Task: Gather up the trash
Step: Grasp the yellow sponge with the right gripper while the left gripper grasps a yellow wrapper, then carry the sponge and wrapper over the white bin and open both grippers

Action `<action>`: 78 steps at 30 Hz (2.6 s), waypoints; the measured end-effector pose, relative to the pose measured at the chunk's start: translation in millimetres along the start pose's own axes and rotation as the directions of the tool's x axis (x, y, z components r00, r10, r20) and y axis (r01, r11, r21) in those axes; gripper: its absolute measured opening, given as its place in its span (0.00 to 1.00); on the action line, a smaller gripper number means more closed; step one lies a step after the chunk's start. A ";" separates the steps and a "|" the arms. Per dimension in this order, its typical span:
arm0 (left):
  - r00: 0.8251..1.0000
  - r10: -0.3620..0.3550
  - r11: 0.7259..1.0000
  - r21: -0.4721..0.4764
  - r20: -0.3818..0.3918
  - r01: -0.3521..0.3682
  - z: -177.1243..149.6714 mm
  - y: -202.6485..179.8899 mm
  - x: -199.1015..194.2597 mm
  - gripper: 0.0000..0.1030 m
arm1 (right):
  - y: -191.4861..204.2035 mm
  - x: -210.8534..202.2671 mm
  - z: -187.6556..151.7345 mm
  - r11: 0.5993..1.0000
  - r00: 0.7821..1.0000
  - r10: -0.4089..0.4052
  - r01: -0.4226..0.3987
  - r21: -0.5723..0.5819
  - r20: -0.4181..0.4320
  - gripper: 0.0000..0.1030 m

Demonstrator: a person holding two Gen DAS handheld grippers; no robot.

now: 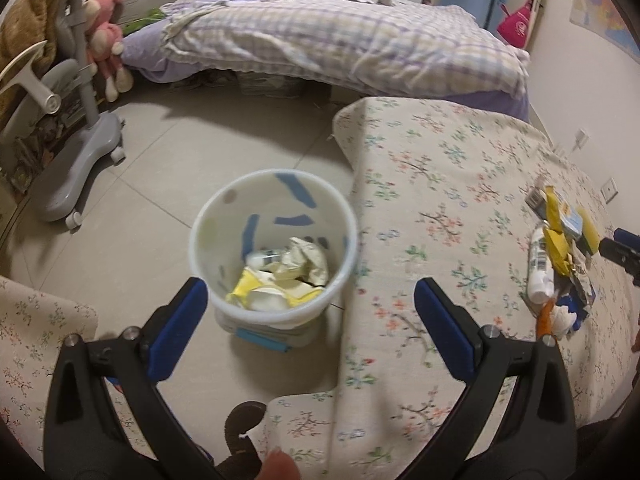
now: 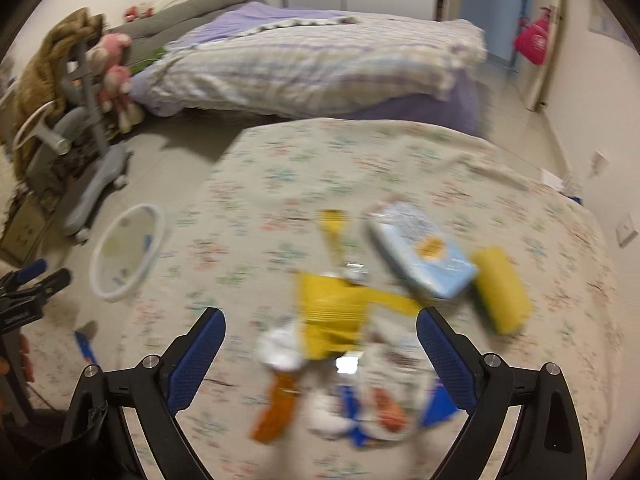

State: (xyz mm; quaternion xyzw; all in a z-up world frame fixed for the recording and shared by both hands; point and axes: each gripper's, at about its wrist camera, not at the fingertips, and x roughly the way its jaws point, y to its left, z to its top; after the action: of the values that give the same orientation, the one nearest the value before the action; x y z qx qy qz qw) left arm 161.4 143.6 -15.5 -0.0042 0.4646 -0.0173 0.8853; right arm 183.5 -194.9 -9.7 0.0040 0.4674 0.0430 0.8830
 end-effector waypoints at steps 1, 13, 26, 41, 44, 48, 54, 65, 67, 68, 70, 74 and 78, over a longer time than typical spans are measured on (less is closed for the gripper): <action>1.000 -0.003 1.000 0.003 -0.003 0.003 0.6 -4.7 0.9 0.99 | -14.1 1.2 -0.9 1.000 1.000 -0.023 0.023 0.018 -0.002 0.95; 0.992 -0.102 0.994 0.029 -0.074 0.104 25.5 -95.8 22.4 0.99 | -116.6 36.2 0.1 0.963 0.977 -0.204 0.210 0.169 -0.053 0.94; 0.936 -0.303 0.952 -0.013 -0.180 0.306 33.6 -176.8 58.1 0.78 | -131.4 78.9 -8.5 0.968 0.974 -0.196 0.211 0.137 -0.116 0.50; 0.832 -0.511 0.859 -0.092 -0.217 0.504 28.7 -218.3 79.4 0.25 | -142.3 23.9 -20.0 0.975 0.989 -0.140 0.147 0.169 -0.054 0.36; 0.831 -0.512 0.858 -0.101 -0.215 0.503 29.5 -220.4 82.5 0.15 | -144.7 13.4 -26.9 0.973 0.988 -0.148 0.154 0.169 -0.047 0.36; 0.830 -0.515 0.857 -0.101 -0.213 0.506 31.5 -221.7 84.6 0.05 | -149.9 3.8 -36.7 0.969 0.987 -0.149 0.157 0.193 -0.060 0.36; 0.835 -0.524 0.851 -0.076 -0.168 0.519 37.8 -219.8 69.4 0.02 | -152.8 -15.6 -48.7 0.965 0.989 -0.138 0.147 0.217 -0.057 0.36; 0.876 -0.482 0.875 -0.053 -0.004 0.481 55.2 -184.3 25.9 0.02 | -131.7 -43.8 -43.3 0.973 0.992 -0.128 0.122 0.194 0.017 0.36; 0.881 -0.472 0.879 -0.056 0.020 0.473 57.4 -174.5 20.3 0.02 | -123.6 -44.4 -40.9 0.976 0.992 -0.123 0.117 0.182 0.026 0.36; 0.883 -0.468 0.881 -0.057 0.033 0.469 58.9 -169.1 17.3 0.02 | -117.5 -43.7 -38.9 0.979 0.992 -0.121 0.114 0.171 0.029 0.36; 0.889 -0.455 0.887 -0.062 0.056 0.458 62.1 -156.8 12.0 0.02 | -108.3 -41.8 -36.3 0.982 0.993 -0.116 0.110 0.153 0.030 0.36; 0.900 -0.428 0.898 -0.072 0.084 0.434 65.6 -133.8 6.2 0.02 | -85.9 -35.8 -28.0 0.989 0.994 -0.101 0.096 0.113 0.037 0.36; 0.912 -0.397 0.909 -0.094 0.099 0.406 67.4 -107.8 3.6 0.02 | -62.6 -30.3 -19.9 0.995 0.996 -0.076 0.072 0.076 0.048 0.36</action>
State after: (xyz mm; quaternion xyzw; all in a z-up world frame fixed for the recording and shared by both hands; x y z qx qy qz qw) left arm 215.9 35.1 22.4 -0.1503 0.4193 -0.1728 0.8785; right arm 154.6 -260.3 1.2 0.0204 0.4461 -0.0072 0.8947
